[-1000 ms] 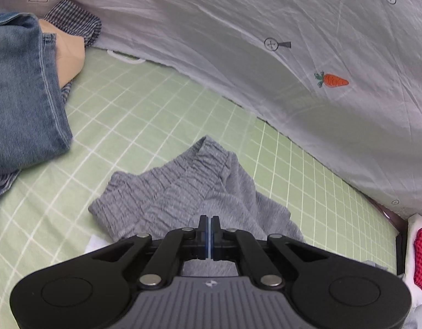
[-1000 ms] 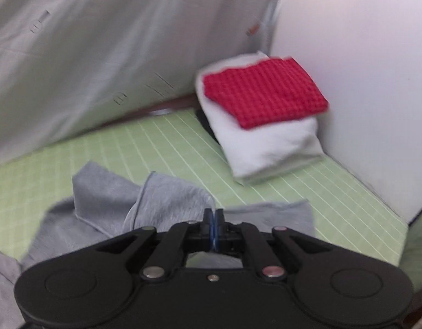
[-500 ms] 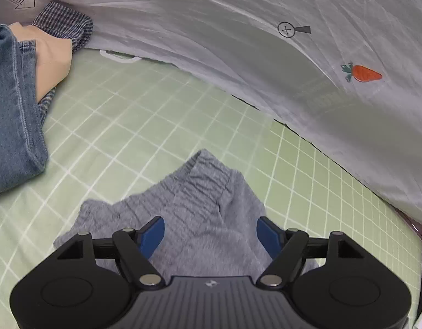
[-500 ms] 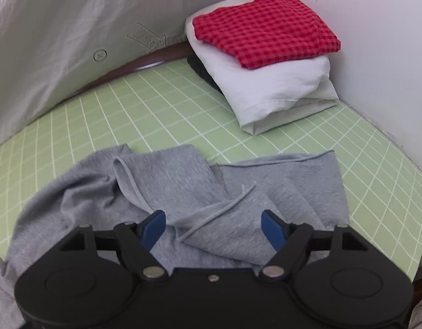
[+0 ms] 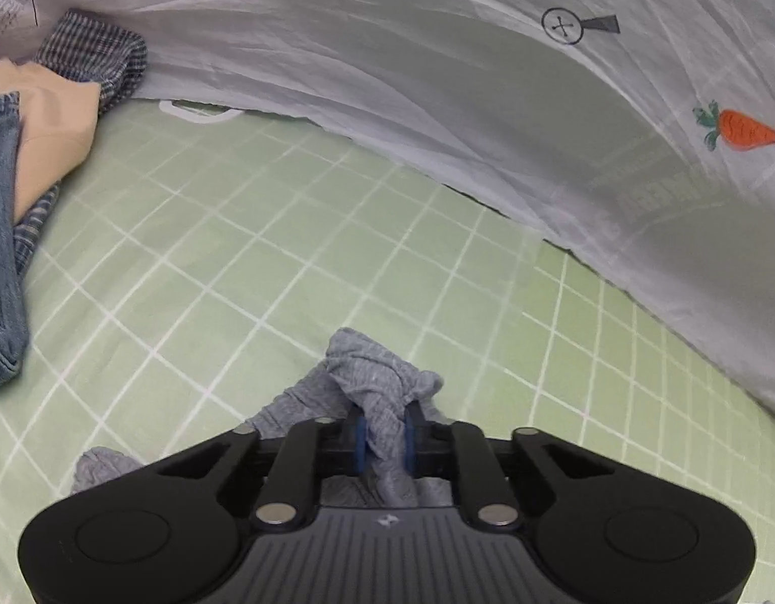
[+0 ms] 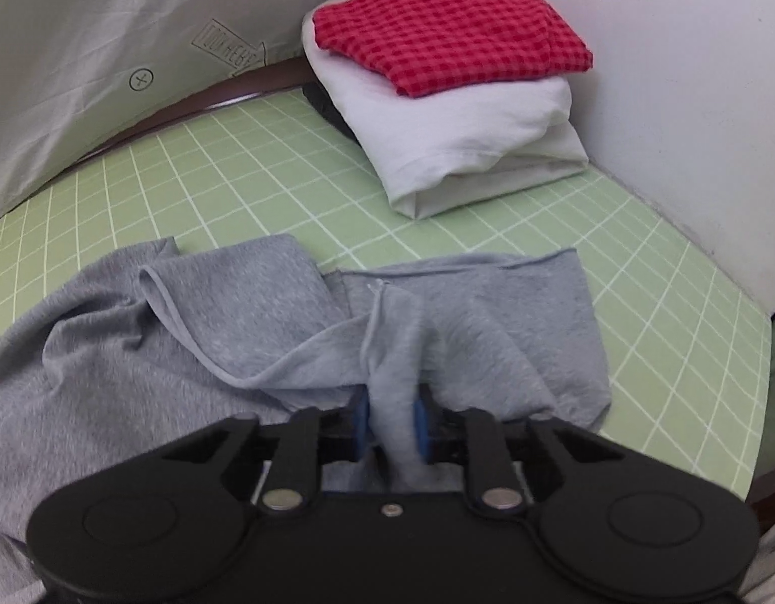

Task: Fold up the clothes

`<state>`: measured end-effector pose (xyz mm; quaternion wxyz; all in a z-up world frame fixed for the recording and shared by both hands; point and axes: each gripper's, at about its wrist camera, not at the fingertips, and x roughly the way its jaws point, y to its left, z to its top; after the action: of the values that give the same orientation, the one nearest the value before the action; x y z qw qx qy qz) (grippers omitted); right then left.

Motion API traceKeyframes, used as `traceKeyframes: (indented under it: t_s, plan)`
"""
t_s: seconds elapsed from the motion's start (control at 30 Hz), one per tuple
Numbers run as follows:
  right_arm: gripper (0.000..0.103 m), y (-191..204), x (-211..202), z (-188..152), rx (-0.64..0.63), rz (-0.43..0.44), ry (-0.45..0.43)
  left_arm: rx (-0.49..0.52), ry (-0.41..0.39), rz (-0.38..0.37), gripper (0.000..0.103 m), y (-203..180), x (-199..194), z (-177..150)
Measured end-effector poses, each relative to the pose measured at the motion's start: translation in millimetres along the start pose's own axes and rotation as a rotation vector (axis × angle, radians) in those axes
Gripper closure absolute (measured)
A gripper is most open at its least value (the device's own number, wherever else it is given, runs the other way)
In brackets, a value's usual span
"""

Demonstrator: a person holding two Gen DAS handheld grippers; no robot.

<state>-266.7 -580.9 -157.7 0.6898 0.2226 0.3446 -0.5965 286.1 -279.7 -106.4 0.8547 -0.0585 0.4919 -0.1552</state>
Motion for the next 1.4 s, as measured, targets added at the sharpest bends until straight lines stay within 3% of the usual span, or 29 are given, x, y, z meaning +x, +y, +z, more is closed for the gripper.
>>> traceKeyframes:
  t_s: [0.23, 0.33, 0.4, 0.47, 0.57, 0.63, 0.7, 0.8, 1.0, 1.17, 1.4]
  plan:
    - [0.096, -38.8, -44.5, 29.2, 0.099, -0.075, -0.223, -0.035, -0.168, -0.073, 0.094, 19.3, -84.0, 7.0]
    - [0.096, -67.7, -56.3, 31.4, 0.128, -0.124, -0.258, -0.079, -0.247, -0.103, 0.094, 40.7, -135.9, 4.7]
    - [0.096, -89.3, -55.6, 26.2, 0.15, -0.151, -0.24, -0.116, -0.275, -0.09, 0.094, 63.0, -168.0, -5.5]
    - [0.096, -108.9, -46.2, 13.5, 0.186, -0.147, -0.169, -0.122, -0.249, -0.055, 0.094, 82.3, -185.0, -22.3]
    - [0.096, -124.8, -23.1, -12.1, 0.237, -0.093, -0.023, -0.085, -0.141, 0.01, 0.094, 103.8, -185.8, -60.7]
    - [0.096, -120.7, -7.6, -34.1, 0.244, -0.031, 0.065, -0.09, -0.044, 0.0, 0.094, 108.0, -176.4, -90.7]
    - [0.096, -109.5, 2.7, -47.1, 0.236, 0.02, 0.112, -0.098, 0.039, -0.016, 0.094, 108.0, -166.9, -118.6]
    - [0.095, -84.7, 3.6, -48.7, 0.132, 0.028, 0.108, -0.073, 0.117, -0.039, 0.094, 91.3, -151.9, -146.3]
    - [0.095, -43.0, 12.3, -29.6, 0.057, 0.189, 0.131, -0.03, 0.194, -0.102, 0.094, 51.4, -115.6, -153.4]
    - [0.095, 19.3, 29.2, -3.6, -0.028, 0.279, 0.123, 0.011, 0.167, -0.109, 0.094, 18.1, -85.9, -119.9]
    - [0.095, 133.4, 85.2, 67.7, -0.104, 0.38, 0.055, 0.051, 0.077, -0.131, 0.094, -37.0, -26.1, -49.4]
